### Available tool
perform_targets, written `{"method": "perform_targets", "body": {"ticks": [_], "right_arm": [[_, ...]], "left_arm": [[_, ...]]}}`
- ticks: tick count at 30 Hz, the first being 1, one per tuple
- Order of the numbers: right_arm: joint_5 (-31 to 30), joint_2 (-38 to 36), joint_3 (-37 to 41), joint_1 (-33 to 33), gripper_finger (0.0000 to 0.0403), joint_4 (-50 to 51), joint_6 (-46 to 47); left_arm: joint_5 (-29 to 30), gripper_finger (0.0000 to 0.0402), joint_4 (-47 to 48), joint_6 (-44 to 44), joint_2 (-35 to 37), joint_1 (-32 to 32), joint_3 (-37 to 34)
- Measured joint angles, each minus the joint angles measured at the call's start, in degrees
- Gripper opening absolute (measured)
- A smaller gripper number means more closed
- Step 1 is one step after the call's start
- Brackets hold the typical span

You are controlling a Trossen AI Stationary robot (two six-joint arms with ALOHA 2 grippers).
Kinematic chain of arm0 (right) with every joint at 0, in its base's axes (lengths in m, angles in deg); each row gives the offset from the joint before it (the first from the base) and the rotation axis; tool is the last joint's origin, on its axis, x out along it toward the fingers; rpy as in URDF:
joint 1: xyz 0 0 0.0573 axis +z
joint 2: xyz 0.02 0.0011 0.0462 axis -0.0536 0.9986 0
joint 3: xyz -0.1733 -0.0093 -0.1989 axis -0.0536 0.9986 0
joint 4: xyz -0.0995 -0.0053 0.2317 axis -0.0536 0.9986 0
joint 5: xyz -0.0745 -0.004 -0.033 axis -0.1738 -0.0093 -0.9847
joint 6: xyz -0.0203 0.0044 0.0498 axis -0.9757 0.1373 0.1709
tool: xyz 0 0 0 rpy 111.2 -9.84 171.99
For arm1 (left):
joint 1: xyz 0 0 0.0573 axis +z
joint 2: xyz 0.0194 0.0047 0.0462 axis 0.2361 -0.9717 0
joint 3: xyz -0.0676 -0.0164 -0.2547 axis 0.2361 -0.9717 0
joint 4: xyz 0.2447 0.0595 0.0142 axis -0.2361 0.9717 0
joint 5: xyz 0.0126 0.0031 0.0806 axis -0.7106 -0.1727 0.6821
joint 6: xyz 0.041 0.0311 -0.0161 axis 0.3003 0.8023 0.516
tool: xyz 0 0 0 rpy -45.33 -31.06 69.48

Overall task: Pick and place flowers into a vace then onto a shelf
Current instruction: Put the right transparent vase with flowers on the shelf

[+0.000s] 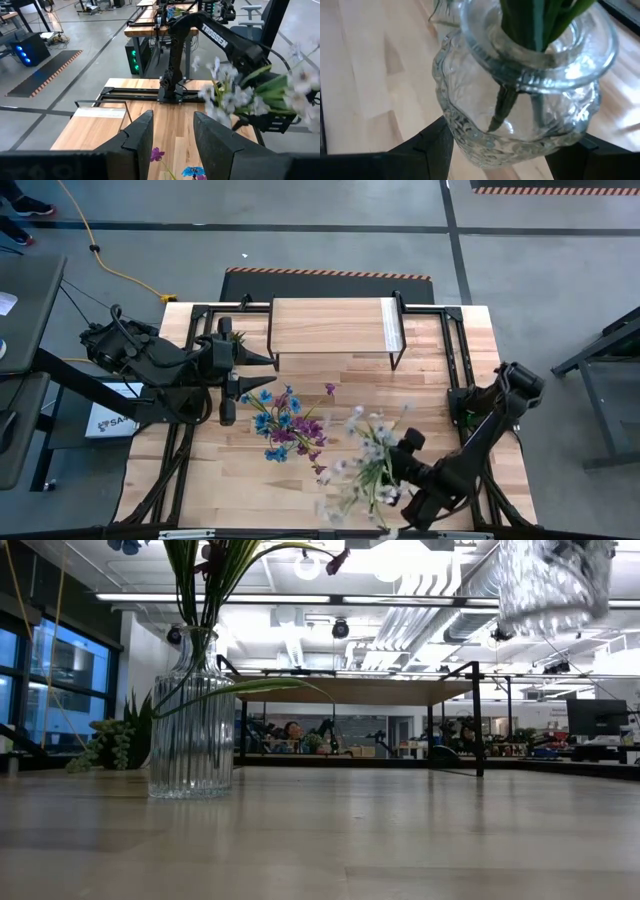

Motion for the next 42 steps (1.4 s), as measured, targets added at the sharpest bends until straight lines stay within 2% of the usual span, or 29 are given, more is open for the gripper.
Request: {"method": "perform_targets", "body": {"ticks": [9, 18, 32, 42], "right_arm": [[0.3, -7.2, 0.0, -2.7, 0.0242, 7.3, -0.1], [1.2, -14.1, 0.0, -6.1, 0.0242, 10.2, -2.4], [4.4, -18.8, 0.0, -10.7, 0.0242, 12.5, -9.1], [3.3, -22.6, 0.0, -15.5, 0.0242, 11.9, -16.1]], "left_arm": [[-0.1, 0.0175, 0.0, 0.0, 0.0, 0.0, 0.0], [-0.1, 0.0175, 0.0, 0.0, 0.0, 0.0, 0.0], [-0.1, 0.0175, 0.0, 0.0, 0.0, 0.0, 0.0], [-0.2, 0.0175, 0.0, 0.0, 0.0, 0.0, 0.0]]}}
